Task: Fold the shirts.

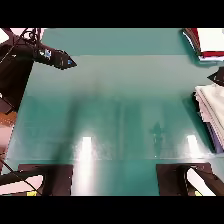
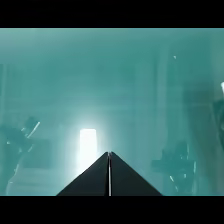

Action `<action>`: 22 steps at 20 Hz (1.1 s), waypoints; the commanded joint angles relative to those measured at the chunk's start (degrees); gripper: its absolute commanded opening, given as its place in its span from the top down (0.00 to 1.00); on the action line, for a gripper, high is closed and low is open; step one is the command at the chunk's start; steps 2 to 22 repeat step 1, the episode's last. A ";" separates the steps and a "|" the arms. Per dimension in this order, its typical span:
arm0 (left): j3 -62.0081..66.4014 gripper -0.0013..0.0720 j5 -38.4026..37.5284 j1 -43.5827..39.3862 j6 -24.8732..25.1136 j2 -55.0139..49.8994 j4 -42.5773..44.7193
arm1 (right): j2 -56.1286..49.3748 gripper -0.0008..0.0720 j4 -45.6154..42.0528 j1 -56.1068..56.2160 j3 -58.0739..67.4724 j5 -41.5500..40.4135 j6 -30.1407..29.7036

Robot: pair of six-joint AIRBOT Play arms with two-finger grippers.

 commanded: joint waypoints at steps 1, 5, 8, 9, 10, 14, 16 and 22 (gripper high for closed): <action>0.00 0.95 0.02 -0.02 -0.02 0.00 0.02 | -0.02 0.96 0.07 0.96 0.11 0.09 -0.02; 0.00 0.95 0.02 -0.02 -0.02 0.00 0.02 | -0.02 0.96 0.07 0.96 0.11 0.09 -0.02; 0.00 0.95 0.02 -0.02 -0.02 0.00 0.02 | -0.02 0.96 0.07 0.96 0.11 0.09 -0.02; 0.00 0.95 0.02 -0.02 -0.02 0.00 0.02 | -0.02 0.96 0.07 0.96 0.11 0.09 -0.02; 0.00 0.95 0.02 -0.02 -0.02 0.00 0.02 | -0.02 0.96 0.07 0.96 0.11 0.09 -0.02; 0.00 0.95 0.02 -0.02 -0.02 0.00 0.02 | -0.02 0.96 0.07 0.96 0.11 0.09 -0.02; 0.00 0.95 0.02 -0.02 -0.02 0.00 0.02 | -0.02 0.96 0.07 0.96 0.11 0.09 -0.02; 0.00 0.95 0.02 -0.02 -0.02 0.00 0.02 | -0.02 0.96 0.07 0.96 0.11 0.09 -0.02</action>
